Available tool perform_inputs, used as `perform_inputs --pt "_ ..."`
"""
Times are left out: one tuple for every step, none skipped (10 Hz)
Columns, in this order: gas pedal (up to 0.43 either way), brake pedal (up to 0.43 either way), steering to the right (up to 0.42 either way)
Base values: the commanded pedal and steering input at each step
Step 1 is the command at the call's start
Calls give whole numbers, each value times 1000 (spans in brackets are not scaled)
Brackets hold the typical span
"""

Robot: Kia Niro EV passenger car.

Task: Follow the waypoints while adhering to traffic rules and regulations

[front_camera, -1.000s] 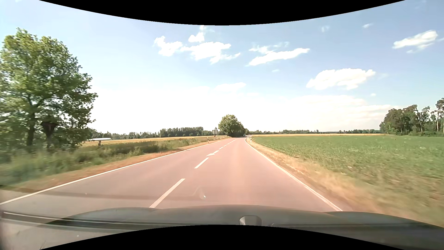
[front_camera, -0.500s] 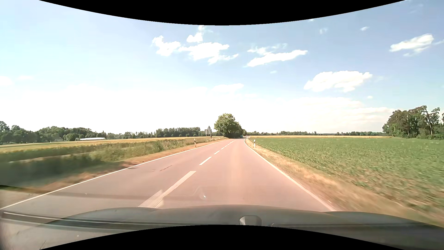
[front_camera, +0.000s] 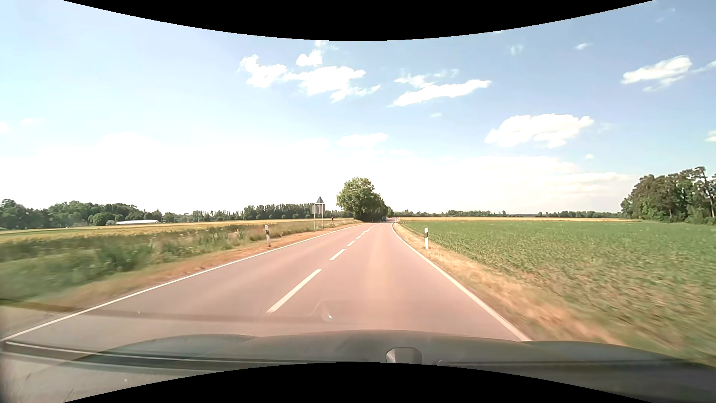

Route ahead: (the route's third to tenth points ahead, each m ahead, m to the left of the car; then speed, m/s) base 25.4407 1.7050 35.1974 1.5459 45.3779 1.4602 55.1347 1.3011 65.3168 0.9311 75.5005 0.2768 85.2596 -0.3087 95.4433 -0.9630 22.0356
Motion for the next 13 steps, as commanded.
perform_inputs --pt "268 6 8" --pt "268 6 8" --pt "268 6 7" --pt "268 6 7" --pt "268 6 7" --pt "260 6 6" --pt "248 6 6" --pt "248 6 6" --pt "248 6 5" --pt "248 6 4" --pt "248 6 3" --pt "248 6 2" --pt "248 6 0"
